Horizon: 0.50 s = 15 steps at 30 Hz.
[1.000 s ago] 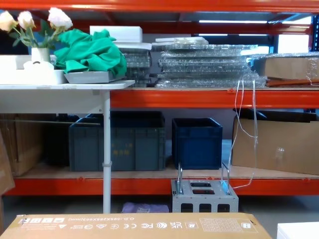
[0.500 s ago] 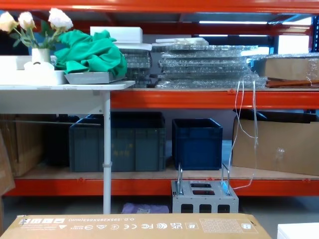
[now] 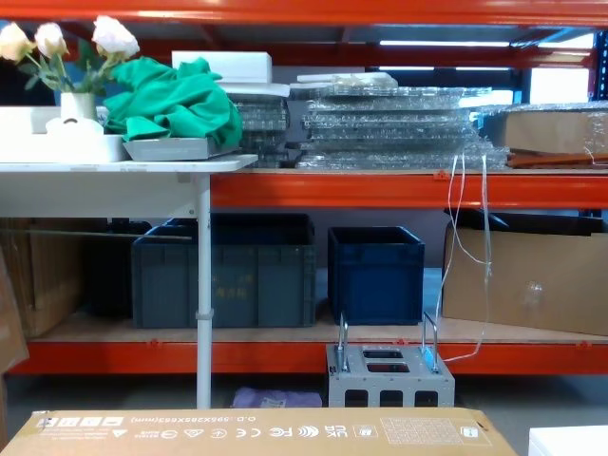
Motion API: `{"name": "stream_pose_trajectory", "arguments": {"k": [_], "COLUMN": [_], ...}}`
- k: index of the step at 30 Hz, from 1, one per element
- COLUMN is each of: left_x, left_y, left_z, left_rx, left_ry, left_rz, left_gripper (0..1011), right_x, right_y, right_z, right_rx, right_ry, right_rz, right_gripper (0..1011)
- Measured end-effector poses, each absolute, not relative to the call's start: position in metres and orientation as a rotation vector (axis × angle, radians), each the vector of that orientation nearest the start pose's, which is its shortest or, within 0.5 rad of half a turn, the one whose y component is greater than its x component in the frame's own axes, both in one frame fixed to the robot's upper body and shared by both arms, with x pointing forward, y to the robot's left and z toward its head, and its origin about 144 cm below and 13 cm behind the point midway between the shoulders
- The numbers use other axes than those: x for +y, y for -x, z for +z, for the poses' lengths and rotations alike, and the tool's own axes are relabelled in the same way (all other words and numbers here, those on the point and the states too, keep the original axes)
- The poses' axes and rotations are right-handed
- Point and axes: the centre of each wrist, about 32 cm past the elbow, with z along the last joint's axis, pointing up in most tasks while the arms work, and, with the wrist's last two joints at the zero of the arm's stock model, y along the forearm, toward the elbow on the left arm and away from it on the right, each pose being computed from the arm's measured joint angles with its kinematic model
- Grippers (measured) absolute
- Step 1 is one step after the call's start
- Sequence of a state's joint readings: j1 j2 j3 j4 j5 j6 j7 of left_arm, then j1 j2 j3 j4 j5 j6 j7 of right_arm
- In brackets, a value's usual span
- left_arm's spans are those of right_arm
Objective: Use one hand to grasp the basket and place it at the designated location.
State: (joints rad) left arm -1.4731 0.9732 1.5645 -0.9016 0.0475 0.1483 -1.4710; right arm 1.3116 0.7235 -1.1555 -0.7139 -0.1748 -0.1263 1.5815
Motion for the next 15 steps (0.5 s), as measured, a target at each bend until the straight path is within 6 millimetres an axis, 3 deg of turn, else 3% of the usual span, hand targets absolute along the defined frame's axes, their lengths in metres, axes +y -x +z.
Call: {"name": "stream_pose_trajectory", "arguments": {"k": [15], "left_x": [0.4954], "left_y": [-0.6169], "left_z": [1.396], "left_rx": [0.163], "left_ry": [-1.629], "left_rz": [0.177], "left_gripper": [0], "right_x": [-0.44], "right_y": [-0.6653], "right_z": [1.387], "right_rx": [-0.071], "right_ry": [1.424], "right_rz": [0.068], "right_gripper": [237]}}
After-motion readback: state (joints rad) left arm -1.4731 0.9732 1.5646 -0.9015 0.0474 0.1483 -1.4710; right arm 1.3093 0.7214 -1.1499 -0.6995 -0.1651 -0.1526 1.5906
